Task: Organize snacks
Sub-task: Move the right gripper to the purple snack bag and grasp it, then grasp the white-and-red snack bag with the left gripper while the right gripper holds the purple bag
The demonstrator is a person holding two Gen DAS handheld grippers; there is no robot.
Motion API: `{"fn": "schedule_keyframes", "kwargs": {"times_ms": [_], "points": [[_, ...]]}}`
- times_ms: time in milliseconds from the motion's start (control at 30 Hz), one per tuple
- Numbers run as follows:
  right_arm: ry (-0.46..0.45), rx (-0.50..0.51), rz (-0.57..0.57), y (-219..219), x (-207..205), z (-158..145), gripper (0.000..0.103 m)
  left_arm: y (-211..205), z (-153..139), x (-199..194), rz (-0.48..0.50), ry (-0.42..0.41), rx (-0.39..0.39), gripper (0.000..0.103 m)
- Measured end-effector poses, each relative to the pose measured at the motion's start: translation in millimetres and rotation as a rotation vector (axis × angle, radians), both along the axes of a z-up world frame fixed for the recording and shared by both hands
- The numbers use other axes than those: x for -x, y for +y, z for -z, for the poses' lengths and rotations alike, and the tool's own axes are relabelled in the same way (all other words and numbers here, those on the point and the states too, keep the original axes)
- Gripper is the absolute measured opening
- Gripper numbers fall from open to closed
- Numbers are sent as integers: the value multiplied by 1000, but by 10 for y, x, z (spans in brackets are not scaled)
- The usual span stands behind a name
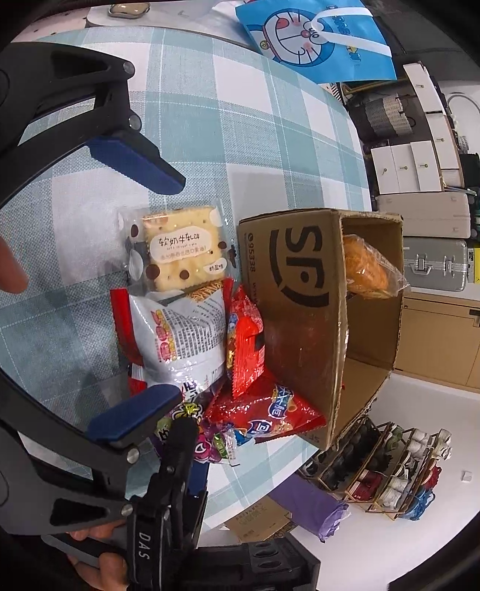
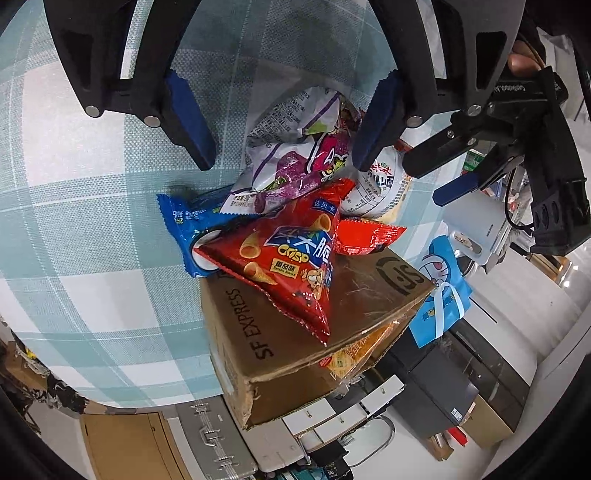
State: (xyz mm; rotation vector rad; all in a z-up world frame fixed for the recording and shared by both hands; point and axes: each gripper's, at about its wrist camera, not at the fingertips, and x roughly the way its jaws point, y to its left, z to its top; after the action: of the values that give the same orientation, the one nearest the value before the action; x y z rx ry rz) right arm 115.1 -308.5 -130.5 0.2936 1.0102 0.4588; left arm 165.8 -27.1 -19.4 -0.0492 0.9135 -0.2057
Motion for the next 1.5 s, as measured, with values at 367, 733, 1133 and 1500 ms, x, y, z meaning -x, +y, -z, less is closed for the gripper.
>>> {"fn": "schedule_keyframes", "kwargs": {"times_ms": [367,733,1133,1500], "points": [[-16,-70,-7,-24,46,34,46,-73,40,11,7,13,-7,102],[-72,-48,15,-156,232,-33,35,-191,77,-36,46,31,12,102],[-76,-47,24,-212,289,-3,35,-272,155,-186,74,81,66,87],[-94,-16,30,-237,362,-29,35,-426,241,-217,143,113,81,69]]}}
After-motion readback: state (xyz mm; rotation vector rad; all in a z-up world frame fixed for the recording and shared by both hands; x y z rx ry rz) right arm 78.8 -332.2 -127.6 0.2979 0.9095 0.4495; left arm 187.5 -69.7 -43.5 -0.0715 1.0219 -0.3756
